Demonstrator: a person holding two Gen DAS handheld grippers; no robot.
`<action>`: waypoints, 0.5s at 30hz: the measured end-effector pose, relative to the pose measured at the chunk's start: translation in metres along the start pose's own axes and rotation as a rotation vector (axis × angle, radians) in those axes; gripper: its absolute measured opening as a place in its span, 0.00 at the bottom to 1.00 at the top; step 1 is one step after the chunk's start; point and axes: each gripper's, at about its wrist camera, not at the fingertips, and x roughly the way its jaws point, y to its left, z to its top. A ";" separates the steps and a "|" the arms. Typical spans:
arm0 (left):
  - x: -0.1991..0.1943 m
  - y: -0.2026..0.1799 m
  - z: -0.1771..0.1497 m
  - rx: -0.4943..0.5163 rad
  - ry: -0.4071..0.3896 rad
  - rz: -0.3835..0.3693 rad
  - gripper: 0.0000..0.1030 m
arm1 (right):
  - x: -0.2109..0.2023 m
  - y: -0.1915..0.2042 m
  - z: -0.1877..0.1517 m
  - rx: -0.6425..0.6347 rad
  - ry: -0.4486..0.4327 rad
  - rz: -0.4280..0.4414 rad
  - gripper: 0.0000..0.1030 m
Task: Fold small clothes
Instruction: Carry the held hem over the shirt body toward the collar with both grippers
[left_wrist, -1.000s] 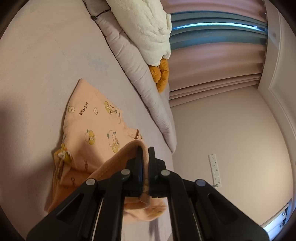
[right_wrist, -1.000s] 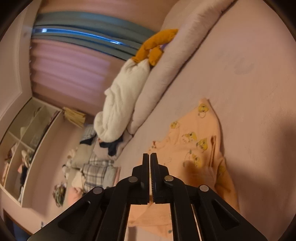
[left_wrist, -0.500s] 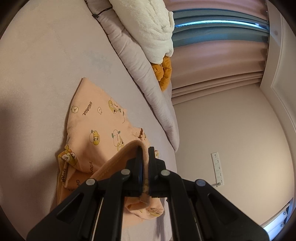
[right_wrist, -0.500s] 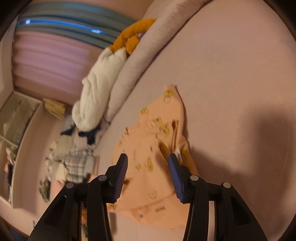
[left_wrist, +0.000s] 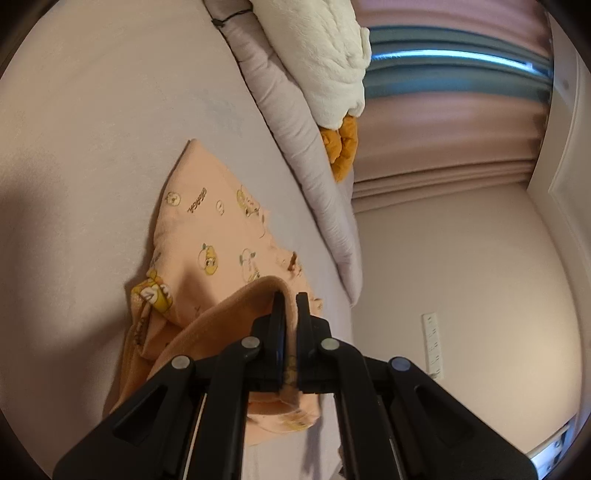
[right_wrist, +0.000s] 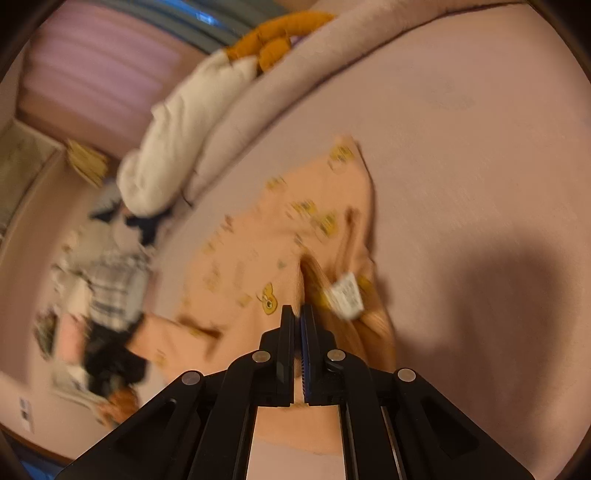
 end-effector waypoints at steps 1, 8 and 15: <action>0.000 0.000 0.002 -0.008 -0.006 -0.009 0.01 | -0.002 0.001 0.003 0.011 -0.022 0.024 0.05; 0.007 0.001 0.015 -0.066 -0.059 -0.046 0.01 | -0.011 0.010 0.036 0.054 -0.172 0.106 0.04; 0.015 0.009 0.037 -0.111 -0.131 0.007 0.01 | 0.006 0.007 0.064 0.128 -0.231 0.049 0.04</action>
